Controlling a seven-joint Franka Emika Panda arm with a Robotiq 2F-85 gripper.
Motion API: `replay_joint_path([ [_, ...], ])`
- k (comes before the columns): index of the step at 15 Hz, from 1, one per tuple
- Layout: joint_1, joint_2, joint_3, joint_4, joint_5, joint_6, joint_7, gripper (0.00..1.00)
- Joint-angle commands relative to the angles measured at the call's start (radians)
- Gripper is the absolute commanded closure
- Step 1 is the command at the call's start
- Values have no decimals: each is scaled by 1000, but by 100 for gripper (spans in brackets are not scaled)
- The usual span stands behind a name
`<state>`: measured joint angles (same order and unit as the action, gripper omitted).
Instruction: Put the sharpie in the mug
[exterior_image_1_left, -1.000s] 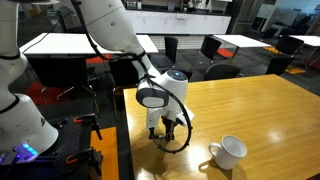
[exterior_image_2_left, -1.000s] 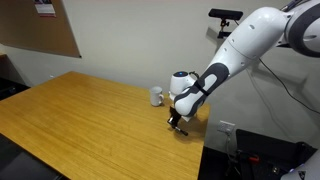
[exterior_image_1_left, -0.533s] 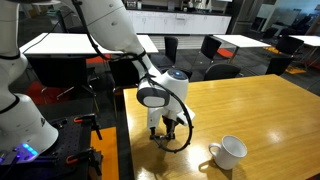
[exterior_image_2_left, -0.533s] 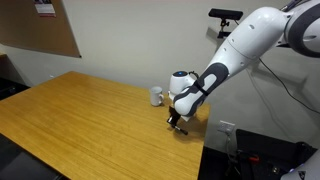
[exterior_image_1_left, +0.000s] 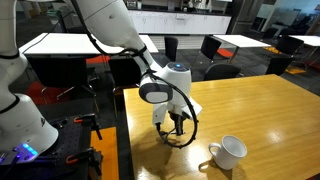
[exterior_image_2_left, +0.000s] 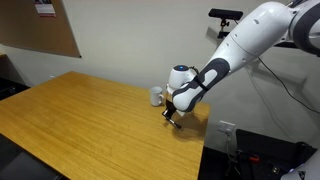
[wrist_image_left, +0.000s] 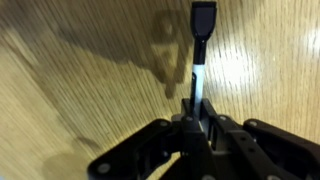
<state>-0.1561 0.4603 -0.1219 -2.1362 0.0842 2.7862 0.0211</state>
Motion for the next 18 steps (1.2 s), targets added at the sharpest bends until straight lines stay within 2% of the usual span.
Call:
replay_joint_path([
  [1, 50, -26, -53, -12, -28, 86, 95, 97],
  [6, 157, 2, -176, 2, -76, 209, 228, 97],
  [13, 407, 79, -453, 33, -88, 322, 420, 97],
  [18, 544, 156, -597, 60, -63, 347, 517, 97],
])
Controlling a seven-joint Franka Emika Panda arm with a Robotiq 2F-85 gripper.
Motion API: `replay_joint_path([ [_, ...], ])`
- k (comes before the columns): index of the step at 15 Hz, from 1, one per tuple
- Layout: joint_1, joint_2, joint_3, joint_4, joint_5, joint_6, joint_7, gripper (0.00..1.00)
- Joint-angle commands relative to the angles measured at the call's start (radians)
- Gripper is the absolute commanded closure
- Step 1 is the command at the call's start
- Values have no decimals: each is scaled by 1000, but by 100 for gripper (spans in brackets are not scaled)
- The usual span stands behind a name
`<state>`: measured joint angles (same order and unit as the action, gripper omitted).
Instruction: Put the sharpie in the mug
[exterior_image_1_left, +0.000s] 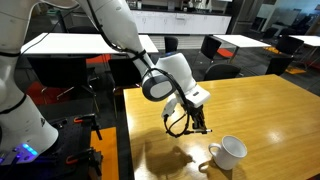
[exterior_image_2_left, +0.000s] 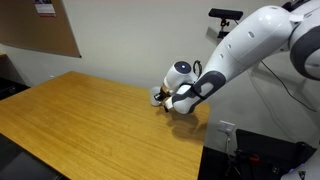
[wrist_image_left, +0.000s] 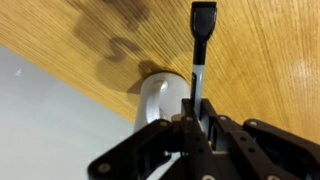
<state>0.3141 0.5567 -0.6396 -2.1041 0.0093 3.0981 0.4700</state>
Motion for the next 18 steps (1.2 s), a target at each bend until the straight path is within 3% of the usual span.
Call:
replay_joint_path([
  [1, 94, 72, -101, 33, 15, 37, 85, 97],
  [5, 166, 126, -181, 49, 28, 42, 155, 97],
  [11, 265, 226, -284, 71, 184, 62, 157, 97],
  [18, 334, 350, -382, 104, 324, 69, 193, 97],
])
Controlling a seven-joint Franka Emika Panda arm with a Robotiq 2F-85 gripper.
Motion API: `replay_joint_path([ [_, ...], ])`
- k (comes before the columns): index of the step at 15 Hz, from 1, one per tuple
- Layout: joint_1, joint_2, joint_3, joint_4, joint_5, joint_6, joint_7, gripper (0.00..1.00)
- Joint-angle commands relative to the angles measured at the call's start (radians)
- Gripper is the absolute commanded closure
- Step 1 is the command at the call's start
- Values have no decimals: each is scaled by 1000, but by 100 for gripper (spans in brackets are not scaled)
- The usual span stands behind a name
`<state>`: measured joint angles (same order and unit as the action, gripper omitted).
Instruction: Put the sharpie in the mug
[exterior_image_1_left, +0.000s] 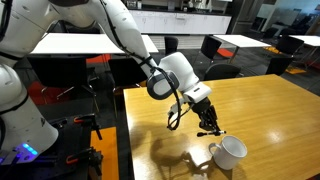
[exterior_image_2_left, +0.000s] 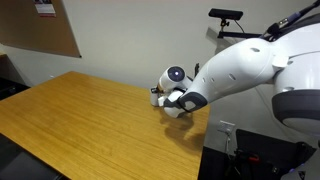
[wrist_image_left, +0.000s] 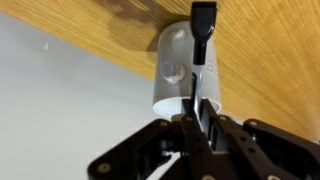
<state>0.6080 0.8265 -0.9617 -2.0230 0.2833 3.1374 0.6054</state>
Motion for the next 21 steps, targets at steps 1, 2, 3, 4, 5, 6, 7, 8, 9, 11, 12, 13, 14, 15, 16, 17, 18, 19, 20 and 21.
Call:
replay_joint_path([
  [1, 50, 97, -75, 25, 64, 28, 70, 97],
  [2, 59, 114, -88, 29, 75, 25, 80, 97],
  [3, 66, 129, -98, 31, 84, 25, 89, 97],
  [4, 71, 144, -106, 35, 94, 26, 101, 97],
  [5, 77, 158, -115, 37, 101, 30, 112, 97],
  [6, 85, 168, -124, 38, 108, 30, 124, 97],
  [7, 88, 179, -129, 40, 117, 36, 133, 97],
  [8, 92, 190, -135, 43, 125, 43, 146, 97],
  [9, 97, 199, -140, 45, 132, 47, 156, 97],
  [11, 102, 216, -150, 49, 151, 62, 174, 97],
  [12, 104, 225, -154, 51, 161, 69, 178, 97],
  [13, 106, 232, -158, 53, 171, 74, 184, 97],
  [14, 110, 238, -163, 53, 179, 78, 188, 97],
  [15, 111, 245, -166, 54, 191, 85, 191, 97],
  [16, 113, 250, -169, 55, 202, 90, 190, 97],
  [17, 115, 259, -174, 57, 216, 99, 193, 97],
  [18, 116, 269, -178, 60, 227, 103, 197, 97],
  [19, 117, 280, -185, 64, 241, 105, 204, 97],
  [20, 117, 295, -193, 71, 255, 103, 218, 97],
  [21, 118, 307, -200, 77, 263, 98, 229, 97],
])
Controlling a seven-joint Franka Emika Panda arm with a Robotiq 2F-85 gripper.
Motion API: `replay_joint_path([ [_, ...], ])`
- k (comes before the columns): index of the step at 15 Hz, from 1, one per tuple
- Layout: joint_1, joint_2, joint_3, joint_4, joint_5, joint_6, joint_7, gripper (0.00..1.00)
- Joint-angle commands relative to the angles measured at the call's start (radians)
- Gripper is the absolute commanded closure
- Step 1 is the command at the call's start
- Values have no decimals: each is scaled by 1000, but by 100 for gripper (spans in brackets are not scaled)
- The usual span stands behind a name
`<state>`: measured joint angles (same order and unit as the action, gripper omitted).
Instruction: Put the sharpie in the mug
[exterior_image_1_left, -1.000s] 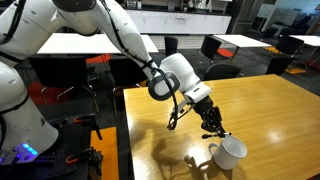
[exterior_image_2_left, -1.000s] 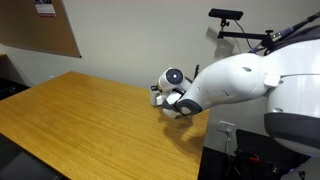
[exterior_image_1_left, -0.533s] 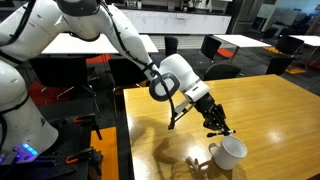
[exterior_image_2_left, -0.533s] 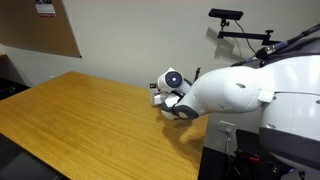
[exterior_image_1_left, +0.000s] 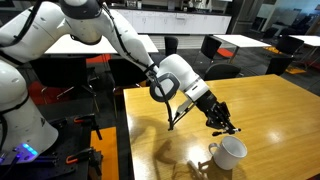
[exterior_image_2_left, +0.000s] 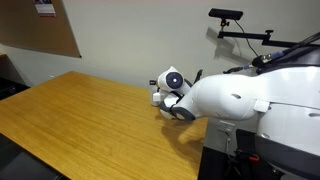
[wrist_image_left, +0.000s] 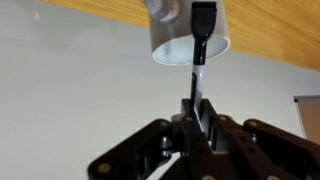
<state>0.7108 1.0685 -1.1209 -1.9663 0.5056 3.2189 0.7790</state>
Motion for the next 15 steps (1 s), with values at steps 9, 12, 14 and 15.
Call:
replay_joint_path([
  [9, 14, 228, -148, 83, 101, -26, 200, 97],
  [12, 11, 276, -173, 98, 99, -40, 242, 97],
  [14, 8, 304, -187, 109, 92, -53, 267, 97],
  [15, 8, 316, -194, 113, 89, -59, 278, 97],
])
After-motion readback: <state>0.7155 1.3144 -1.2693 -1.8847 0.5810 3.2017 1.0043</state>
